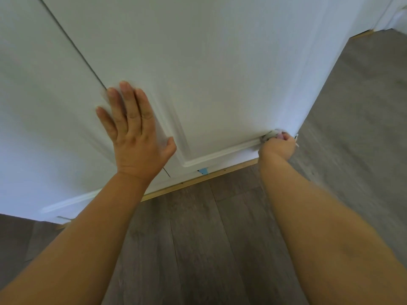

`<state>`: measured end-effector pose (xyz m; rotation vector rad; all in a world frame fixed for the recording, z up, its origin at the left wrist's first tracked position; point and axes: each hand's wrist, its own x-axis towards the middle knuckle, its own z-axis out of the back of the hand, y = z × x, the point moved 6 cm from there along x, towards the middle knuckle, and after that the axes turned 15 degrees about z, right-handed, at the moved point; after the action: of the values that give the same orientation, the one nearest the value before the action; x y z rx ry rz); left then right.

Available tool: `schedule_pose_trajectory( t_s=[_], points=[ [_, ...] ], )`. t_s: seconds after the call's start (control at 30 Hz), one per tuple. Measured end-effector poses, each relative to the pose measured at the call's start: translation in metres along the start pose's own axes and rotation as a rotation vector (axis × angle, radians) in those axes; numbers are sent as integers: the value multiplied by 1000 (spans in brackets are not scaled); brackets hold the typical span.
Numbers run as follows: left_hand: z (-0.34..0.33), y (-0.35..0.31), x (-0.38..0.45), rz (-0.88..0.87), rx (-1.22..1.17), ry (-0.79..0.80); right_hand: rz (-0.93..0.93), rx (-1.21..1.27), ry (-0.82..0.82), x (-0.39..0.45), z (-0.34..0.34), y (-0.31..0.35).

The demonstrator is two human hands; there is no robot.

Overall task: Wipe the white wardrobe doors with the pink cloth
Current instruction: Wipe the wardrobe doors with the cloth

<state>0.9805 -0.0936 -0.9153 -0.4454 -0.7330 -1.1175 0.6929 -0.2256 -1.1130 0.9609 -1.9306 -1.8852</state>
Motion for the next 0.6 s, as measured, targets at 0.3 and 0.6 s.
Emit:
schedule_pose_trajectory(
  t_s=[0.3, 0.6],
  points=[
    [-7, 0, 0, 15, 61, 74, -286, -58, 292, -31, -14, -23],
    [-10, -1, -1, 35, 42, 75, -709, 95, 519, -195, -39, -75]
  ],
)
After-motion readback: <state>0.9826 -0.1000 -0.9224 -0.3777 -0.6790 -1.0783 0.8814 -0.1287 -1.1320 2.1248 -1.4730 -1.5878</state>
